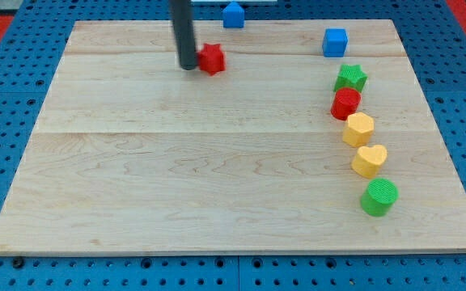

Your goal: Place the red star in between the blue cube and green star

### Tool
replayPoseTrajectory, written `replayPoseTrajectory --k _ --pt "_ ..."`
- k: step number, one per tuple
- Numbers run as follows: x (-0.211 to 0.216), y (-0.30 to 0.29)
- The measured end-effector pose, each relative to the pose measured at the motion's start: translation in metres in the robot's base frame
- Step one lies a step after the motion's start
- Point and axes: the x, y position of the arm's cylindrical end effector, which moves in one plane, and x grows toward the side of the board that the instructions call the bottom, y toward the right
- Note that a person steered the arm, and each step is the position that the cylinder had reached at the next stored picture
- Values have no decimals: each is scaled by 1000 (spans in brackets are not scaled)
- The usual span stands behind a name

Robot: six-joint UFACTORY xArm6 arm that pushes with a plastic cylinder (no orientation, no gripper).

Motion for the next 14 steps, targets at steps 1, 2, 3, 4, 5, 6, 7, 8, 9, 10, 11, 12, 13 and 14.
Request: replayPoseTrajectory --k 1,2,3,4,5,6,7,8,9,10,11,12,13,14 --pt "-3 -1" --pt "-34 -4" --pt "-35 43" --pt "-21 82" --pt "-15 52" --pt "11 72" --pt "13 80" --pt "13 111" --pt "7 107" --pt "-12 98" --pt "-13 122" --pt "-11 161" --pt "-14 167" --pt "-14 149"
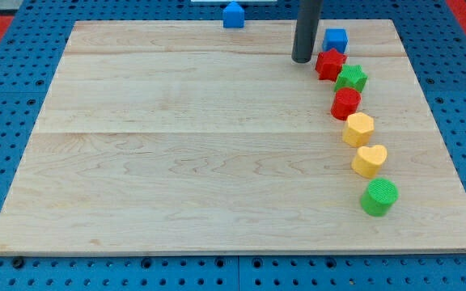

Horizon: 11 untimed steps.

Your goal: Place the red star in between the blue cube and green star

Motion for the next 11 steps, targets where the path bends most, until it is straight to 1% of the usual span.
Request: replayPoseTrajectory --k 1,2,3,4,5,6,7,8,9,10,11 --pt "29 -31" --pt "47 -8" --pt "49 17" --pt "43 35" --pt "35 40" --pt "28 15" --pt "17 15" --pt "13 52" --pt "13 65" --pt "13 -25" --pt "-21 -21"
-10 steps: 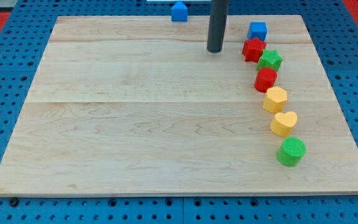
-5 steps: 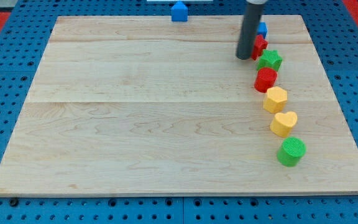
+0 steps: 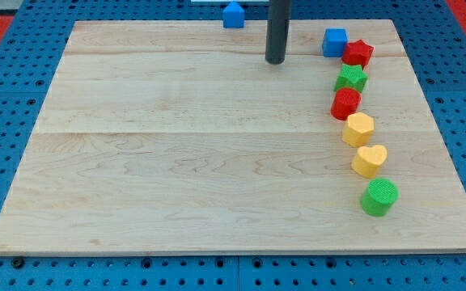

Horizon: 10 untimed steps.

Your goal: Place the red star in between the blue cube and green star

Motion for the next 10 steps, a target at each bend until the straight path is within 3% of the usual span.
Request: replayPoseTrajectory --k 1,2,4,6,10 --pt "-54 56" --pt "-75 97" --pt "-23 136" --pt "-13 197" --pt "5 132"
